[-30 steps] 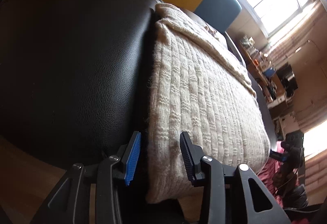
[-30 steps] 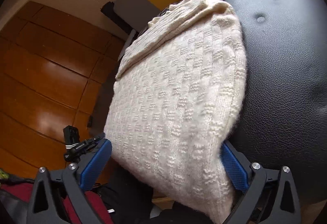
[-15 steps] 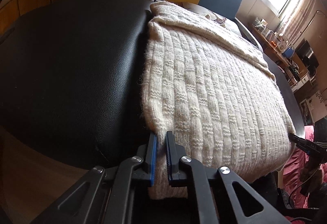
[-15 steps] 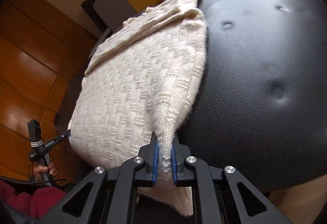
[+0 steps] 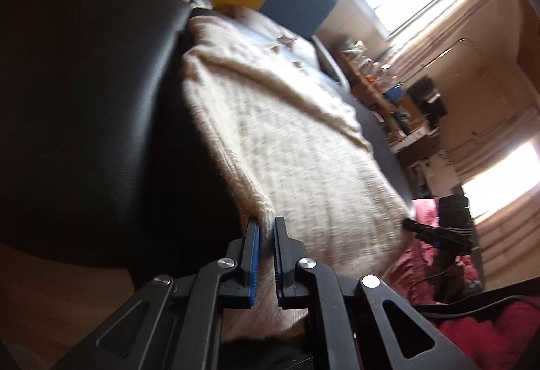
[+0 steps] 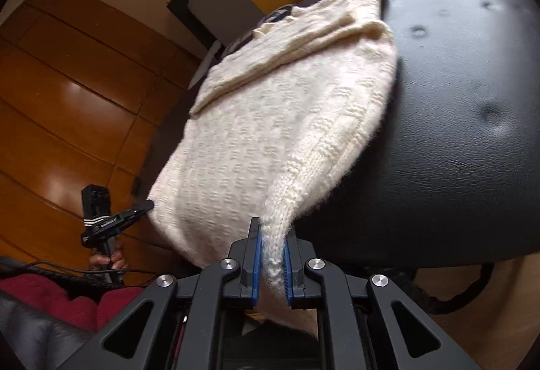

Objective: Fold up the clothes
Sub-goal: 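Grasp the folded sweater edge with the right gripper while the left gripper grasps beside it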

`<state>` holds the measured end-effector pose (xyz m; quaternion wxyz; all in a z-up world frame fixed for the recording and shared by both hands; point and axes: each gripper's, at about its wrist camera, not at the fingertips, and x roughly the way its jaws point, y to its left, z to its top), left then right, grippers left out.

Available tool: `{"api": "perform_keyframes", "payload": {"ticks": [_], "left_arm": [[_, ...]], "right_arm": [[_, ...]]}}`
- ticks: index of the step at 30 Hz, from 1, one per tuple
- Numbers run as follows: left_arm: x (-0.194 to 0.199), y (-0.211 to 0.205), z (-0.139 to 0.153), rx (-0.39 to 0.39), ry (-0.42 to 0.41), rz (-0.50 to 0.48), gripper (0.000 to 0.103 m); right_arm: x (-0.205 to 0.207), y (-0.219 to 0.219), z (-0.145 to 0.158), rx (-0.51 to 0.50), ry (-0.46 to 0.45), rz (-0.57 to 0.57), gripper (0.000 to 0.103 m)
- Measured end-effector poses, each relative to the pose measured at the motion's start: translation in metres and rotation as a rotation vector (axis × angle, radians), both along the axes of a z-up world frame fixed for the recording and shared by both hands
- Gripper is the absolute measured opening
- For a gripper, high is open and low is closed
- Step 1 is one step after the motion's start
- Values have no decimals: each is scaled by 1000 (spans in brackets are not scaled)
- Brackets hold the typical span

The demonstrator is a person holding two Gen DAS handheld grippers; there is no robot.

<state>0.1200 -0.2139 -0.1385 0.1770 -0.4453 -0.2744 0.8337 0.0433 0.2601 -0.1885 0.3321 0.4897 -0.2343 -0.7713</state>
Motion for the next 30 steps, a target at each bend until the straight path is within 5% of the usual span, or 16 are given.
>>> {"api": "perform_keyframes", "payload": {"ticks": [7, 13, 17, 21, 25, 30], "left_arm": [[-35, -22, 35, 159, 123, 8, 6], [-125, -43, 61, 191, 194, 61, 6], [-221, -60, 37, 173, 91, 176, 6], [-295, -64, -35, 126, -165, 236, 4], [-296, -67, -60, 159, -182, 237, 4], [-266, -60, -60, 131, -197, 209, 4]], "right_arm": [[-39, -8, 36, -72, 48, -10, 11], [-113, -16, 62, -92, 94, -30, 11], [-194, -11, 57, -56, 72, -100, 11], [-242, 2, 14, -29, -37, -165, 11], [-277, 13, -23, -15, -123, -215, 9], [-245, 21, -28, -54, -114, -185, 9]]}}
